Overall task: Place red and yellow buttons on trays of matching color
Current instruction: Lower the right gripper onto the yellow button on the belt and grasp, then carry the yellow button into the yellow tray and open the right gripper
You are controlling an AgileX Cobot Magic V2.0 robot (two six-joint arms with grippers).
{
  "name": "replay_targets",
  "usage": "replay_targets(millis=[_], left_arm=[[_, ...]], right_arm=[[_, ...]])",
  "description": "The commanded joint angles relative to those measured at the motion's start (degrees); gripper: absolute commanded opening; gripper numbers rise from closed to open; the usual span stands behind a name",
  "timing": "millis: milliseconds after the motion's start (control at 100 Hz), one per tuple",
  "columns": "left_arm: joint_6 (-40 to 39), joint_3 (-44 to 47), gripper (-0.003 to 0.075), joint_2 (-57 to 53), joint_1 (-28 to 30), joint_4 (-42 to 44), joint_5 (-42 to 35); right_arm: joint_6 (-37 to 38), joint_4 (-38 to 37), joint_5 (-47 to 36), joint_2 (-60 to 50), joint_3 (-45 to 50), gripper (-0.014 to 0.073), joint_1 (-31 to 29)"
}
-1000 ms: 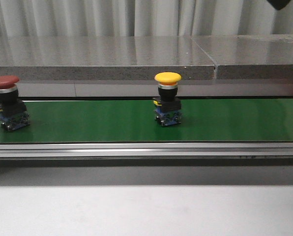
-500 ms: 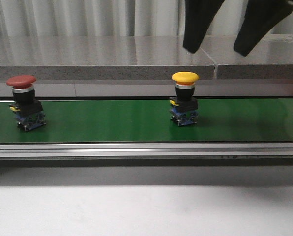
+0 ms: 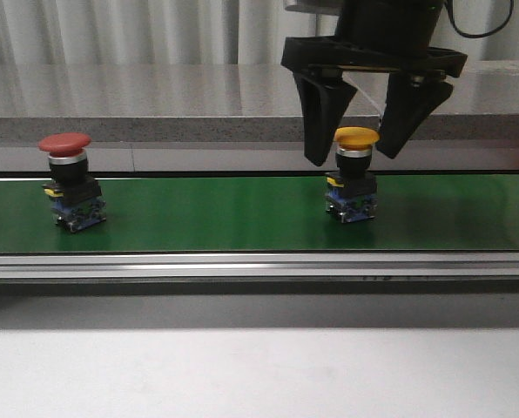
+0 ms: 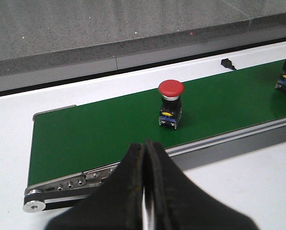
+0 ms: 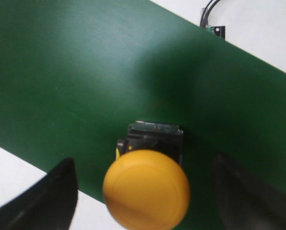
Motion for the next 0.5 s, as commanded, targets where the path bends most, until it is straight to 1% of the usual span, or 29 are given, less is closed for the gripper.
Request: replay_targets(millis=[0, 10, 30, 80, 150, 200, 270, 380, 490], left_arm=[[-0.1, -1.4, -0.0021, 0.7, -0.5, -1.1, -4.0], [-0.1, -1.4, -0.0021, 0.7, -0.5, -1.1, -4.0], [-0.1, -1.4, -0.0021, 0.7, -0.5, -1.1, -4.0], [-0.1, -1.4, -0.0021, 0.7, -0.5, -1.1, -4.0], [-0.1, -1.4, -0.0021, 0.7, -0.5, -1.1, -4.0], [-0.1, -1.4, -0.0021, 0.7, -0.5, -1.1, -4.0], [-0.1, -1.4, -0.0021, 0.7, -0.5, -1.1, -4.0], [-0.1, -1.4, -0.0021, 0.7, -0.5, -1.1, -4.0], [-0.1, -1.4, -0.0021, 0.7, -0.5, -1.1, -4.0]], right_arm=[[-0.6, -0.6, -2.0, -2.1, -2.0, 0.0407, -0.2], [-0.6, -0.7, -2.0, -2.1, -2.0, 0.0376, -0.2], [-0.6, -0.9, -2.0, -2.1, -2.0, 0.0345, -0.2], [-0.6, -1.2, -2.3, -2.1, -2.0, 0.0237, -0.2], [-0.6, -1.2, -3.0, -2.1, -2.0, 0.0138, -0.2], [-0.6, -1.2, -3.1, -2.3, -2.0, 0.0092, -0.2], [-0.6, -1.8, -2.4, -2.7, -2.0, 0.0055, -0.2], [0.7, -3.4, -0.8, -4.0, -2.0, 0.0041, -1.1], [9.6, -6.1, -0.9, -6.4, -2.0, 0.0038, -2.8]])
